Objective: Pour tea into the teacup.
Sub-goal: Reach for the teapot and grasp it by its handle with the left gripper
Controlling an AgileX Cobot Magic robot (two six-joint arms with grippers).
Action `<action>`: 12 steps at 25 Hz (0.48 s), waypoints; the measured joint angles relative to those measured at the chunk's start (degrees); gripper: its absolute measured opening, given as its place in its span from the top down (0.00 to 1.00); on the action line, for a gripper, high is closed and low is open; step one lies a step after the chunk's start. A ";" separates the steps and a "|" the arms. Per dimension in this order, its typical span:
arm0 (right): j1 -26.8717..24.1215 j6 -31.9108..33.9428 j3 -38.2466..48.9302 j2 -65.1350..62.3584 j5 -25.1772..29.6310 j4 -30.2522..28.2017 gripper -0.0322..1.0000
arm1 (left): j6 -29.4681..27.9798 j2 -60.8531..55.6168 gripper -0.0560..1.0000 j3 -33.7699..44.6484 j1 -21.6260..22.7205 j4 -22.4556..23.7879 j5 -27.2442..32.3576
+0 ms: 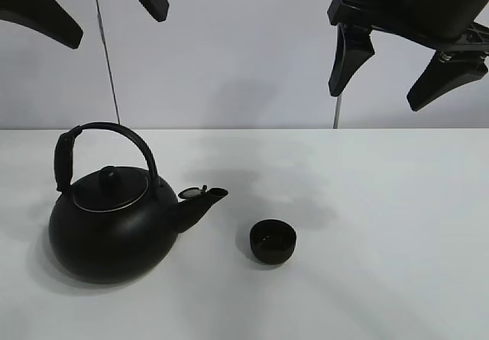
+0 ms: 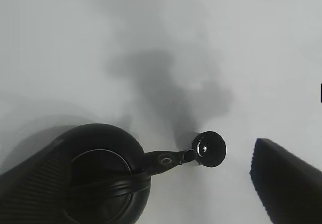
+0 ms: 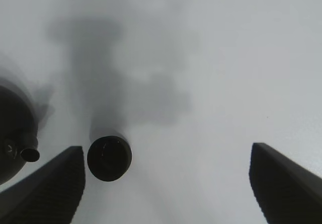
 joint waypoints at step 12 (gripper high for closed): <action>0.00 0.00 0.00 0.00 -3.17 0.01 0.37 | 0.29 -4.27 0.32 4.26 0.00 8.89 -6.03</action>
